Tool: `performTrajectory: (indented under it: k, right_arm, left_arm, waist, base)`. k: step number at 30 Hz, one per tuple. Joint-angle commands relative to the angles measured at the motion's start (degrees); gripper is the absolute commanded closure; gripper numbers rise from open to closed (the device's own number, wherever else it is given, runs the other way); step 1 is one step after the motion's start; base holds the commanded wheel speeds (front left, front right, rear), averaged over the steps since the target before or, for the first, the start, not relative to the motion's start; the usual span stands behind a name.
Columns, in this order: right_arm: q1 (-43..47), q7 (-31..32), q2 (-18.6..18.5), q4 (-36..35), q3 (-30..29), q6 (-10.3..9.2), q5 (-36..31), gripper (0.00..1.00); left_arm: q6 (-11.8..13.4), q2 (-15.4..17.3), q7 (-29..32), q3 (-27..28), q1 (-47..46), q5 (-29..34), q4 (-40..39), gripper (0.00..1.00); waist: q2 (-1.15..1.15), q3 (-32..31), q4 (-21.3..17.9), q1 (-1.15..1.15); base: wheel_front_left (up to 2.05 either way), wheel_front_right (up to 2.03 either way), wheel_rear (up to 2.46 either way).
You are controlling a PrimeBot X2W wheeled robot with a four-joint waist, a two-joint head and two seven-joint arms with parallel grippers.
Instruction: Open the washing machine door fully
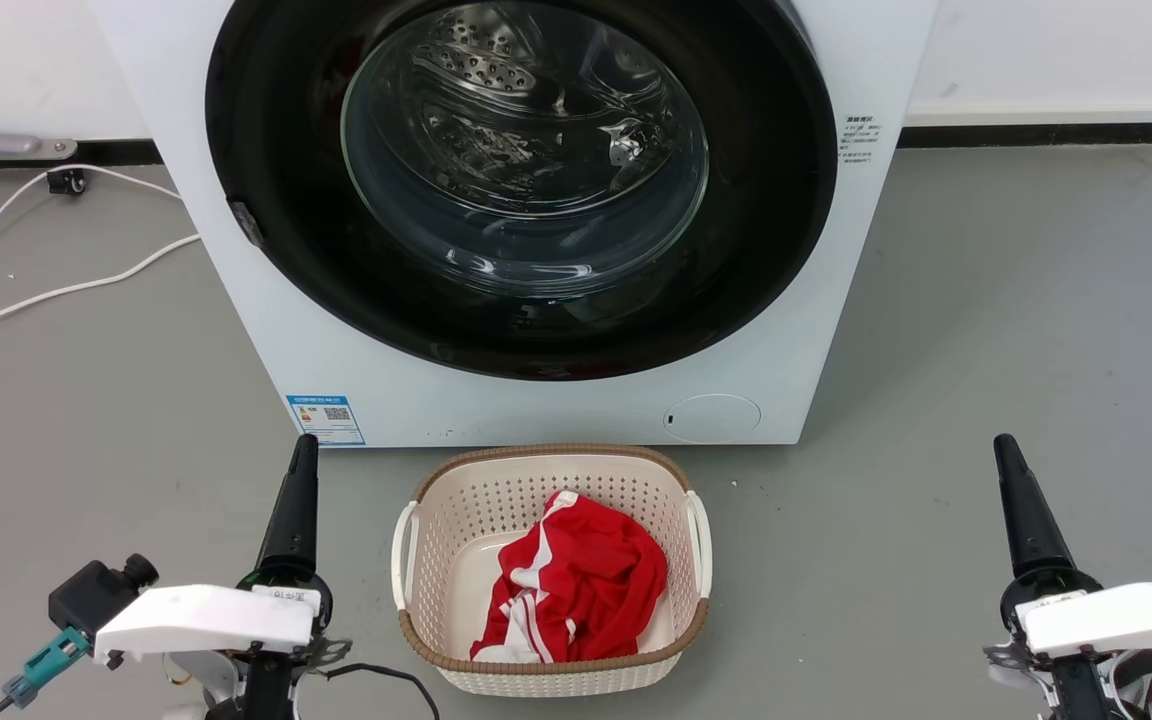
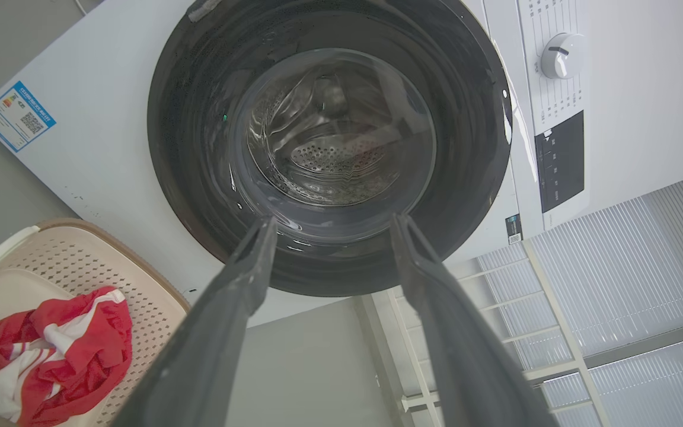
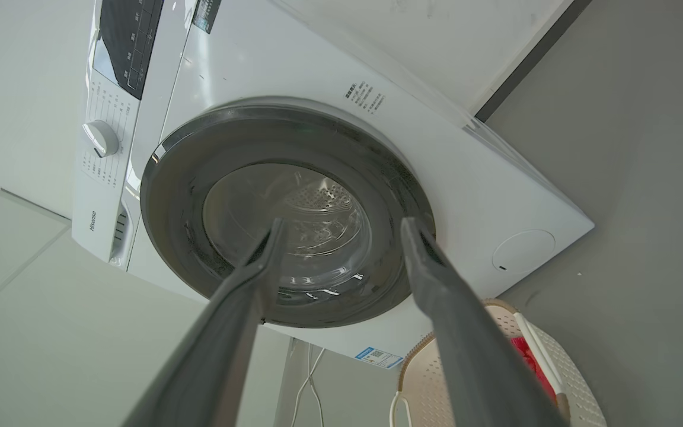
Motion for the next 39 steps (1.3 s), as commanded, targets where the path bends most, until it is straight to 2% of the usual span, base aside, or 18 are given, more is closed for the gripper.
performTrajectory:
  k: [1, 20, 39]
  right_arm:
    - [-0.1, -0.7, -0.1, -1.9, 0.4, 0.01, -3.7, 0.0]
    - [1.6, -4.3, 0.0, -4.6, 2.7, 0.01, -22.8, 0.0]
    - [3.1, -5.4, 0.0, -5.9, 2.8, 0.01, -37.2, 0.0]
  left_arm:
    - [0.1, 0.2, -0.8, -0.1, -1.2, 2.7, -1.6, 0.0]
    - [1.7, 0.2, -4.4, -3.4, -0.3, 22.6, -3.6, 0.0]
    - [2.0, 0.2, -7.5, -5.3, -0.1, 36.3, -3.3, 0.0]
  waist:
    - [0.0, 0.0, -0.1, 0.0]
    - [0.0, -0.1, -0.1, 0.0]
    - [0.0, -0.1, 0.3, 0.0]
  base:
    - [0.0, 0.0, 0.0]
    - [0.0, 0.0, 0.0]
    - [0.0, 0.0, 0.0]
